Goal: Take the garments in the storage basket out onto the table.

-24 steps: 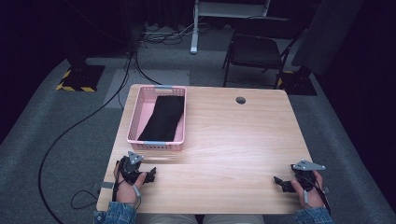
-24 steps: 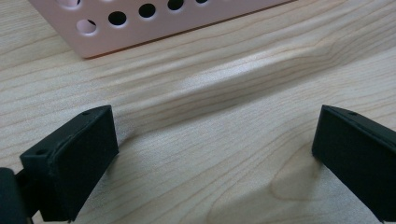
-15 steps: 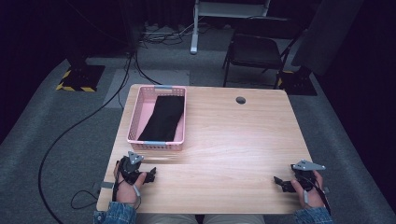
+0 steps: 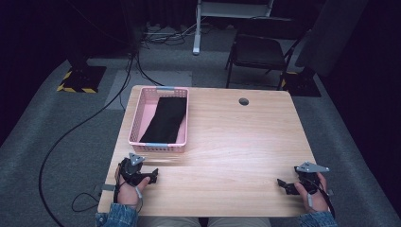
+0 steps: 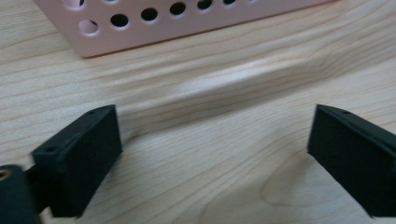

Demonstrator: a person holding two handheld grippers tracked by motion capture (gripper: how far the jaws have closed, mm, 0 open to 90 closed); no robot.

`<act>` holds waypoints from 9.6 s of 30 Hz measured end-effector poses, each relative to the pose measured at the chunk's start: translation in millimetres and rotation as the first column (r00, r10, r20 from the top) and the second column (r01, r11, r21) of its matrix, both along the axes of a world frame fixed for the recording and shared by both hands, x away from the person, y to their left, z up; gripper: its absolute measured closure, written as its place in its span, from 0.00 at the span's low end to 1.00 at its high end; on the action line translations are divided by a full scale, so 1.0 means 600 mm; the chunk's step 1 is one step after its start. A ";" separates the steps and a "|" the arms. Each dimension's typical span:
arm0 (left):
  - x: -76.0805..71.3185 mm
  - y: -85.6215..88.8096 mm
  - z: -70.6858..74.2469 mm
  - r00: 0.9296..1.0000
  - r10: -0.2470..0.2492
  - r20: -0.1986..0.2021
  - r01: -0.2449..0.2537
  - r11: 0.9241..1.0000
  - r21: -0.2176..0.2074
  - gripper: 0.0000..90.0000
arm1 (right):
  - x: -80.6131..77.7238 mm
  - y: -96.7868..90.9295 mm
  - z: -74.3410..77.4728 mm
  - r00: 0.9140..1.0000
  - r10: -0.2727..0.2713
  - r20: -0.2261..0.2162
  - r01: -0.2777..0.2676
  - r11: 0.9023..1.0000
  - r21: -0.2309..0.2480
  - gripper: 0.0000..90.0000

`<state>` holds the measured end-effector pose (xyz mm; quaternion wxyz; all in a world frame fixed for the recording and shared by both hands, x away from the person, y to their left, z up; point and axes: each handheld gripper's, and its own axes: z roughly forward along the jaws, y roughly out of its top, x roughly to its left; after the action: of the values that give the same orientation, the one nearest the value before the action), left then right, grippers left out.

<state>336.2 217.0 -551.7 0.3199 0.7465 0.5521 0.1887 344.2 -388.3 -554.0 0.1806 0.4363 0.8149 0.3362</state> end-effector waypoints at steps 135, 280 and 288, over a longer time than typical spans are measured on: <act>0.319 -0.082 0.110 0.994 -0.057 0.088 0.058 0.998 -0.003 0.04 | 0.004 0.003 0.000 1.000 0.013 0.002 -0.013 1.000 0.000 0.00; 0.263 -0.237 0.248 0.925 -0.175 0.338 0.243 0.955 -0.171 0.56 | 0.007 0.002 0.000 1.000 0.029 0.002 -0.029 1.000 -0.001 0.00; 0.262 -0.266 0.248 0.917 -0.200 0.345 0.272 0.946 -0.176 0.56 | 0.007 0.002 0.000 1.000 0.029 0.002 -0.029 1.000 -0.001 0.00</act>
<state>493.2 57.4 -403.1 0.5071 0.7268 0.4152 0.2057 348.2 -387.4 -554.0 0.1768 0.4240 0.8211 0.3389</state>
